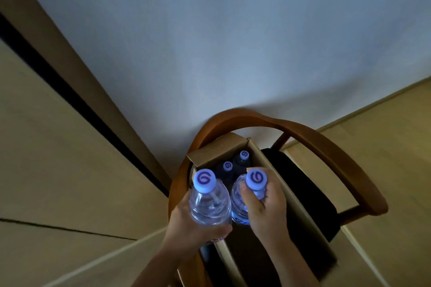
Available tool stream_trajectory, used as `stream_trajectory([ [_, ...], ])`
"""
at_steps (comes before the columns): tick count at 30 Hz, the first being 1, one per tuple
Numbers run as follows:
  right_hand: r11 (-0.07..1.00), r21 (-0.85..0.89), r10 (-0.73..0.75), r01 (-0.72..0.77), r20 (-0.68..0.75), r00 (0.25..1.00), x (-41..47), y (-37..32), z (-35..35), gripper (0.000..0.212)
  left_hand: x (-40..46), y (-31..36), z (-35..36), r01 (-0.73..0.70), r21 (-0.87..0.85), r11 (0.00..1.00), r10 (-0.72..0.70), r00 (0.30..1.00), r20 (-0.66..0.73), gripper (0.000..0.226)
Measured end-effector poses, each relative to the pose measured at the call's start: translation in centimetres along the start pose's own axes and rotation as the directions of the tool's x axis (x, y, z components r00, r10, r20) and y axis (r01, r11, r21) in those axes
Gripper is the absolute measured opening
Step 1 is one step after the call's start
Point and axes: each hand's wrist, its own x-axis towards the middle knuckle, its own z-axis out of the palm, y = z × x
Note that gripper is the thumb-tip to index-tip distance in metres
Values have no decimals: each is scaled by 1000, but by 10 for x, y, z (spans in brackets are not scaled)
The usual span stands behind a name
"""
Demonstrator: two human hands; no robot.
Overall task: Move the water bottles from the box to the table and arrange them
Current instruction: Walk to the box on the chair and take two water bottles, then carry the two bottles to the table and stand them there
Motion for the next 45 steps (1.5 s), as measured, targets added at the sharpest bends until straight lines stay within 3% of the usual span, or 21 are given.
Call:
stream_trajectory([
  [6, 988, 16, -155, 155, 26, 988, -20, -51, 39, 14, -42, -10, -52, -56, -35, 998, 52, 994, -99, 64],
  [10, 965, 3, -260, 262, 159, 952, -46, -83, 84, 10, -82, -22, -103, -76, -57, 995, 62, 974, -220, 50],
  [13, 953, 3, -295, 304, 256, 921, -79, -106, 126, 20, -124, -30, -150, -112, -104, 988, 69, 933, -354, 42],
  [19, 935, 115, -355, 337, 368, 859, -174, -177, 231, 18, -242, -73, -270, -164, -140, 976, 60, 832, -552, 50],
  [23, 938, 234, -343, 255, 522, 781, -243, -220, 308, 15, -322, -111, -336, -144, -150, 978, -19, 656, -755, 58],
  [28, 887, 405, -456, 223, 685, 569, -335, -270, 395, 22, -415, -153, -394, -109, -208, 972, -140, 441, -887, 52],
  [31, 863, 475, -498, 171, 744, 446, -387, -295, 443, 26, -463, -179, -425, -98, -237, 967, -204, 264, -942, 59],
  [37, 824, 558, -565, 93, 800, 203, -479, -334, 533, 21, -536, -219, -476, -100, -311, 945, -315, -28, -949, 65],
  [45, 779, 627, -626, 8, 778, -54, -589, -391, 682, 20, -596, -273, -604, -115, -332, 936, -351, -274, -896, 70],
])
